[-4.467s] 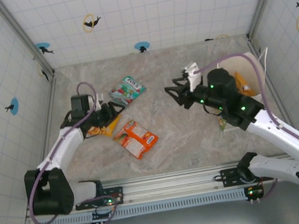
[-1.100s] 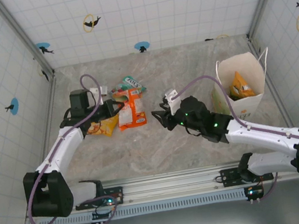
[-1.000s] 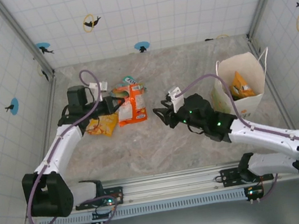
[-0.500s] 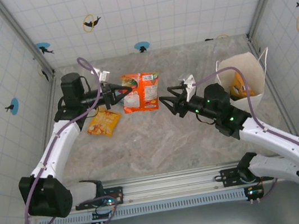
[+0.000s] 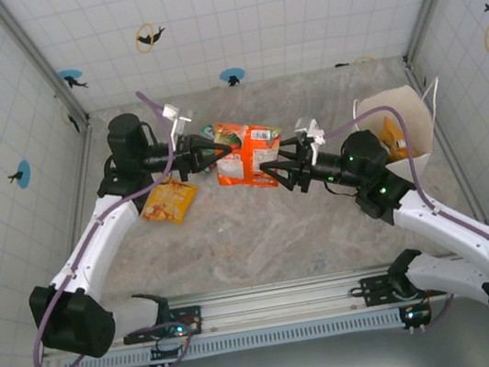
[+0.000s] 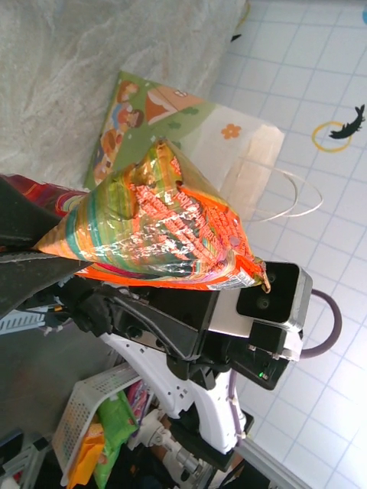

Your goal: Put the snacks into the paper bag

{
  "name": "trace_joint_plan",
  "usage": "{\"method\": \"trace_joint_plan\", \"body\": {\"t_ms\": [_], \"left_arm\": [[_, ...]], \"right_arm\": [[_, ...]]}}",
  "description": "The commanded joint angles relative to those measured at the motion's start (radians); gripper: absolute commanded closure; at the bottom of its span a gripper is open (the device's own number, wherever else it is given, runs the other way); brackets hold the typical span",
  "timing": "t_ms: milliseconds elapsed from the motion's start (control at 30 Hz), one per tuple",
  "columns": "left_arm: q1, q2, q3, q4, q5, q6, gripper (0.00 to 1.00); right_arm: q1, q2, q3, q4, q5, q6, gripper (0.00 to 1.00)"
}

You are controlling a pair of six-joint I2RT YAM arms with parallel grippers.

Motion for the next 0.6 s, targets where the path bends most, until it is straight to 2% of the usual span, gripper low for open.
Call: {"method": "trace_joint_plan", "body": {"t_ms": [0,100,233,367,500,567], "left_arm": [[-0.011,0.002,0.037,0.088,0.043,-0.011,1.0],[-0.023,0.008,0.037,0.108,0.043,-0.047,1.0],[-0.036,0.016,0.039,0.127,0.042,-0.056,1.0],[-0.04,0.026,0.04,0.131,0.022,-0.056,1.0],[-0.04,0.032,0.041,0.133,-0.008,-0.053,0.99],[-0.04,0.035,0.042,0.133,-0.03,-0.054,0.93]], "right_arm": [[-0.004,0.017,0.032,0.101,-0.115,0.008,0.41],[-0.005,0.029,0.038,0.115,-0.124,0.006,0.48],[-0.005,0.037,0.037,0.13,-0.123,0.001,0.65],[-0.008,0.026,0.021,0.148,-0.095,-0.015,0.78],[-0.009,0.003,0.003,0.149,-0.055,-0.037,0.86],[-0.011,-0.01,-0.006,0.148,-0.04,-0.045,0.88]]}}
